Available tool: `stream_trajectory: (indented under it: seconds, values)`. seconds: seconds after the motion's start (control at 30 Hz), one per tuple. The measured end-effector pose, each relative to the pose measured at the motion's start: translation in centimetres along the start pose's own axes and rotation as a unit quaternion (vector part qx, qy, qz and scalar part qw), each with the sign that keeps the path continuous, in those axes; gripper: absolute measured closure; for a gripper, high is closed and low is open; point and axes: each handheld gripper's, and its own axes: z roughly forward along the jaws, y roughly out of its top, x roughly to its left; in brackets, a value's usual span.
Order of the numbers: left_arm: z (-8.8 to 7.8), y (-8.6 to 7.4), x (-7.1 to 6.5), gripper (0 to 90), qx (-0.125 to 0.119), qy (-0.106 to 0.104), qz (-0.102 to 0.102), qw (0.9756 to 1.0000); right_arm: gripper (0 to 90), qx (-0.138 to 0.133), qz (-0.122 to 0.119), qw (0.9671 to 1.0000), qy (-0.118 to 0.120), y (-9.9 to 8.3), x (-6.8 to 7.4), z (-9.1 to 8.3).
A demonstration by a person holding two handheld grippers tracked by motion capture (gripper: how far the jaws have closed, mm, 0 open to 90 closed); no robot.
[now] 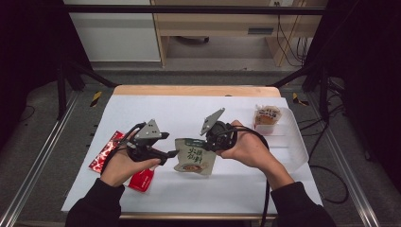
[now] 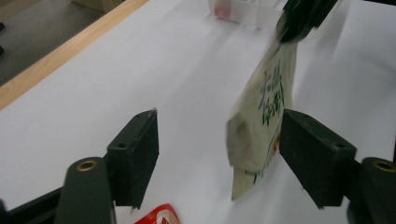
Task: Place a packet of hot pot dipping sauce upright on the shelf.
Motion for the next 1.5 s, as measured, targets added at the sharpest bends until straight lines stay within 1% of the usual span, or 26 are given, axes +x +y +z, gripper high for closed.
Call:
stream_trajectory:
  seconds: [0.07,0.13,0.17,0.23,0.27,0.33,0.37,0.47,0.5,0.53,0.7,0.8,0.87,1.0,1.13,1.33,1.37,1.4,1.43,1.5]
  values:
    - [0.0,-0.7,0.1,24.1,0.000,0.007,-0.005,1.0000,90.0,0.003,-0.006,1.0000,-0.005,0.1,-0.1,-0.4]
    - [-0.1,-1.5,0.2,22.0,-0.002,0.014,-0.013,0.9998,90.0,0.010,-0.008,0.9998,-0.014,0.3,-0.3,-0.9]
    - [-0.1,-1.9,0.2,20.9,-0.001,0.018,-0.015,0.9997,90.0,0.009,-0.009,0.9997,-0.018,0.3,-0.5,-1.3]
    - [-0.1,-2.5,0.2,17.7,0.008,0.025,-0.016,0.9995,90.0,0.007,-0.005,0.9996,-0.027,0.4,-0.9,-1.9]
    - [-0.1,-2.8,0.3,17.1,0.013,0.030,-0.015,0.9994,90.0,0.006,-0.008,0.9995,-0.029,0.4,-1.1,-2.3]
    - [-0.3,-3.3,0.4,16.7,0.012,0.036,-0.017,0.9991,90.0,0.005,-0.013,0.9993,-0.033,0.5,-1.4,-2.9]
    - [-0.4,-3.5,0.5,16.2,0.011,0.037,-0.020,0.9991,90.0,0.004,-0.019,0.9991,-0.036,0.6,-1.6,-3.4]
    - [-0.7,-4.0,1.0,14.0,0.016,0.045,-0.028,0.9985,90.0,0.003,-0.021,0.9986,-0.049,0.7,-1.8,-4.5]
    - [-0.8,-4.1,1.1,13.5,0.015,0.047,-0.028,0.9984,90.0,0.002,-0.025,0.9983,-0.053,0.7,-1.9,-4.9]
    - [-0.8,-4.4,1.3,13.0,0.015,0.047,-0.034,0.9982,90.0,0.002,-0.023,0.9982,-0.056,0.7,-1.9,-5.2]
    - [-0.7,-5.2,1.8,9.3,0.028,0.056,-0.043,0.9971,90.0,0.001,-0.027,0.9966,-0.078,0.4,-2.5,-7.2]
    - [-0.9,-5.5,2.2,8.2,0.023,0.062,-0.052,0.9965,90.0,-0.001,-0.025,0.9957,-0.089,0.1,-2.9,-8.4]
    - [-1.1,-5.7,2.4,8.0,0.022,0.066,-0.057,0.9960,90.0,-0.004,-0.025,0.9954,-0.093,-0.2,-3.1,-9.0]
    - [-1.3,-6.3,2.8,7.9,0.024,0.068,-0.064,0.9953,90.0,-0.012,-0.024,0.9940,-0.106,-0.6,-3.5,-10.3]
    - [-1.2,-7.0,3.0,7.9,0.028,0.070,-0.073,0.9945,90.0,-0.017,-0.014,0.9927,-0.119,-1.1,-3.8,-11.0]
    - [-1.3,-7.4,3.2,7.2,0.030,0.069,-0.077,0.9942,90.0,-0.022,-0.011,0.9908,-0.133,-1.6,-4.3,-11.6]
    - [-1.3,-7.4,3.2,7.0,0.029,0.068,-0.077,0.9943,90.0,-0.024,-0.012,0.9908,-0.132,-1.6,-4.4,-11.7]
    - [-1.2,-7.5,3.2,7.0,0.030,0.067,-0.076,0.9944,90.0,-0.028,-0.006,0.9903,-0.136,-1.6,-4.5,-11.7]
    - [-1.2,-7.5,3.1,6.9,0.033,0.065,-0.075,0.9945,90.0,-0.026,-0.010,0.9905,-0.135,-1.7,-4.6,-11.9]
    - [-1.1,-7.6,3.1,6.6,0.034,0.066,-0.077,0.9943,90.0,-0.032,-0.007,0.9902,-0.136,-1.7,-4.7,-11.9]
